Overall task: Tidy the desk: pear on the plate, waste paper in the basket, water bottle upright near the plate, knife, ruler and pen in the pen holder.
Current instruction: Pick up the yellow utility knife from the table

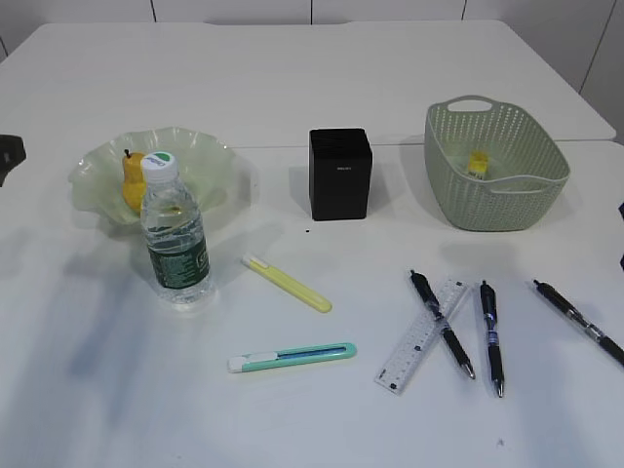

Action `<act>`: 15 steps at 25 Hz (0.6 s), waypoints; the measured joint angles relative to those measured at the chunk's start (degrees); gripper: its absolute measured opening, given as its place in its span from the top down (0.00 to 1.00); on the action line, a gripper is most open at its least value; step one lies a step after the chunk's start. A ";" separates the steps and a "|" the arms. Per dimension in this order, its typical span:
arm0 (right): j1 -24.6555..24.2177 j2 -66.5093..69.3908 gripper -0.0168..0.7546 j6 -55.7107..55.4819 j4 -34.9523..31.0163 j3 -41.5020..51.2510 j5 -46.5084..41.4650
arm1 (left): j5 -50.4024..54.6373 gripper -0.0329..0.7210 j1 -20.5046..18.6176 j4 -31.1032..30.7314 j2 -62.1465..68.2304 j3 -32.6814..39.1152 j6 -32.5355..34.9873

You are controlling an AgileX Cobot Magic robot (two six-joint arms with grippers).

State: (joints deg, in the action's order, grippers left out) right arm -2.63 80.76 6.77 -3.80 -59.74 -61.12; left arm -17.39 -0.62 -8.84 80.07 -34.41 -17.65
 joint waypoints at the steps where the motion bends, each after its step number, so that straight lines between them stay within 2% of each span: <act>1: 0.00 0.00 0.49 0.00 0.00 0.00 0.00 | 2.84 0.26 0.00 0.00 -0.68 -0.27 0.00; 10: 0.00 0.00 0.49 0.00 0.00 0.00 0.23 | 40.01 0.28 0.00 1.95 -2.92 -10.78 0.17; 13: 0.00 0.00 0.49 0.00 -0.13 -0.26 0.22 | 50.04 0.28 0.00 6.42 -2.92 -14.43 4.86; 15: 0.00 0.00 0.49 0.00 -0.43 -0.91 0.12 | 55.72 0.28 0.00 10.83 -2.92 -15.92 10.41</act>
State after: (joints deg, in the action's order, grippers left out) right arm -2.63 80.76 6.77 -4.23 -60.65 -61.00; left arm 38.34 -0.62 2.00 77.15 -50.34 -7.24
